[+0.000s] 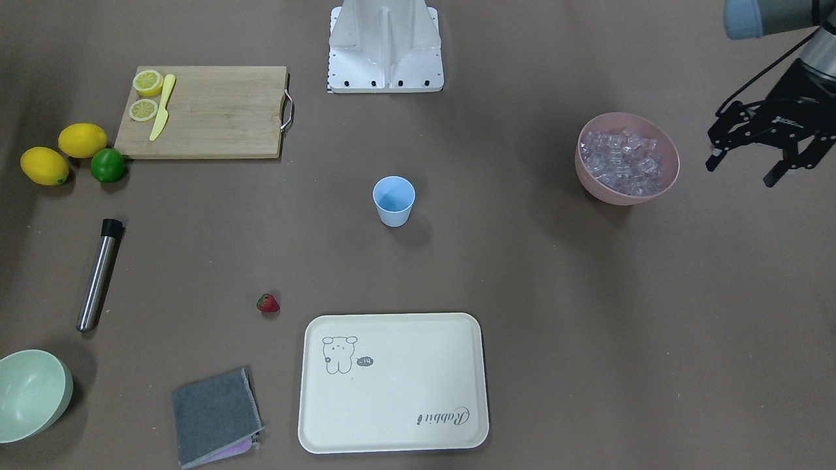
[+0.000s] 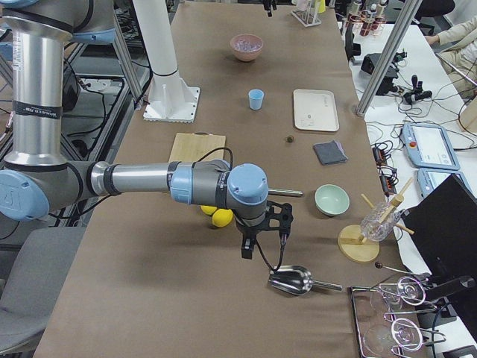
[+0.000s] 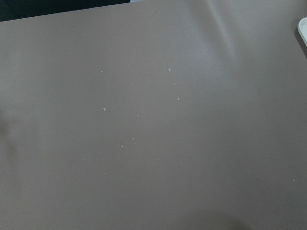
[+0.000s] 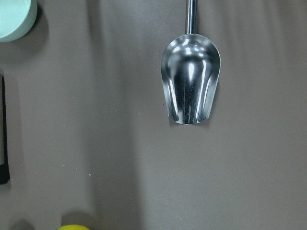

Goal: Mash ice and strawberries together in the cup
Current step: 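Move the left gripper over the pink bowl of ice cubes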

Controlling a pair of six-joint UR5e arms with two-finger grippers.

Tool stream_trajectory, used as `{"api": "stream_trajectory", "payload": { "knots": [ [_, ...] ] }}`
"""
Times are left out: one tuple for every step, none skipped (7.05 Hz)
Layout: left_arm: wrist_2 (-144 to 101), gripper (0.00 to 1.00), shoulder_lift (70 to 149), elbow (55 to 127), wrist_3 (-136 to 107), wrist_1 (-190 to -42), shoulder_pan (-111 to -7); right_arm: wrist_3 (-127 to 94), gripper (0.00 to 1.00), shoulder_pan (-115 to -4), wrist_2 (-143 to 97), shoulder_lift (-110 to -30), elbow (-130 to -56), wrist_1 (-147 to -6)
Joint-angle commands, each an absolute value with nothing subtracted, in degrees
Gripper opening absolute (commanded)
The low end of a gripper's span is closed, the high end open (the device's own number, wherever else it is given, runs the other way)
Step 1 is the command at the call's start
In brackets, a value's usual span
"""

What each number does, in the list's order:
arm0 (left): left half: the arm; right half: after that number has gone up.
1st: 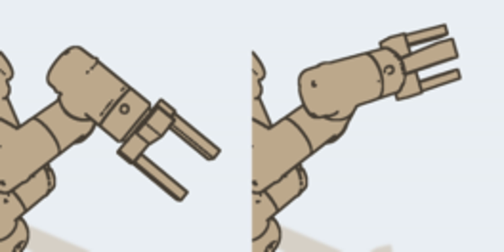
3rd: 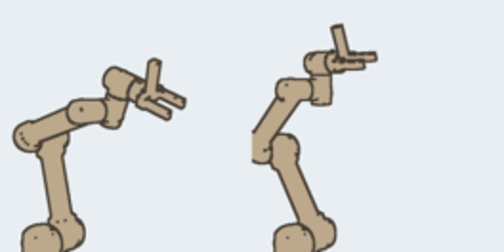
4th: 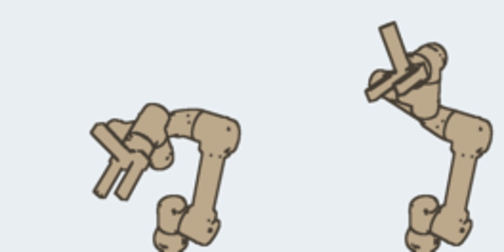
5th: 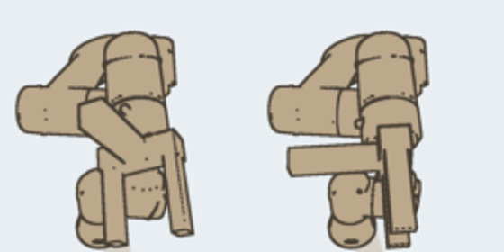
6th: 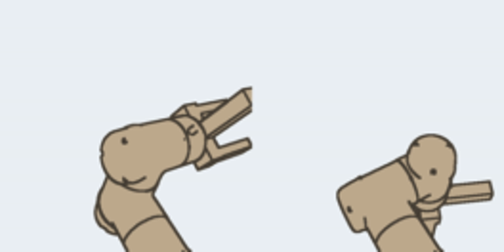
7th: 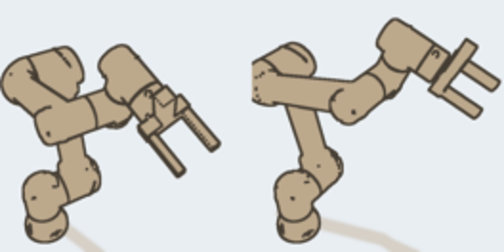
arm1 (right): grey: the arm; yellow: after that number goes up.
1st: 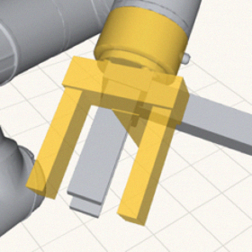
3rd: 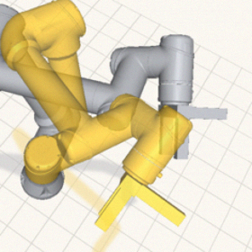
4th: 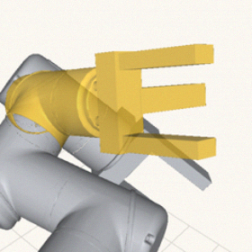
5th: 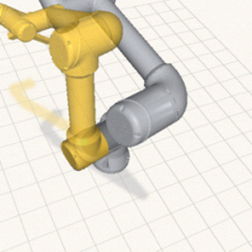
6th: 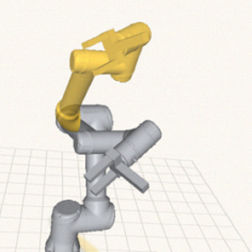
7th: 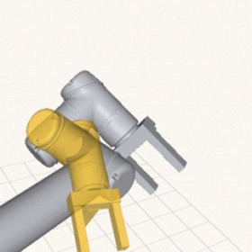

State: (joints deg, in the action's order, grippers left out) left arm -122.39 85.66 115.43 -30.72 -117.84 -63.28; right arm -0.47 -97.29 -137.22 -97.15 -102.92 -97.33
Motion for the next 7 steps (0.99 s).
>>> {"api": "stream_trajectory", "payload": {
  "knots": [
    [-120.94,0.98,84.73,117.51,-31.81,-118.12,-55.76,-0.44,1.00,-97.29,-137.29,-97.21,-102.92,-97.29],
    [-119.72,0.98,84.99,117.77,-37.65,-118.73,-51.37,-0.53,1.00,-97.29,-137.29,-97.29,-102.75,-96.51],
    [-115.36,0.98,85.16,117.69,-39.53,-119.70,-46.37,-0.44,1.00,-97.29,-137.29,-97.64,-102.40,-96.16],
    [-114.09,0.97,85.69,117.08,-39.20,-119.71,-43.62,-0.35,1.00,-97.29,-137.29,-97.82,-102.39,-96.07],
    [-114.17,0.97,85.69,116.81,-36.76,-119.71,-43.51,-0.53,1.00,-97.29,-137.29,-98.17,-102.65,-96.15],
    [-114.78,0.91,85.52,116.20,-33.78,-119.71,-43.51,-0.61,1.00,-97.29,-137.29,-98.61,-102.74,-96.15],
    [-114.79,0.86,85.60,116.02,-32.27,-119.62,-43.42,-0.62,1.00,-97.29,-137.29,-98.70,-102.66,-96.15]
  ]
}}
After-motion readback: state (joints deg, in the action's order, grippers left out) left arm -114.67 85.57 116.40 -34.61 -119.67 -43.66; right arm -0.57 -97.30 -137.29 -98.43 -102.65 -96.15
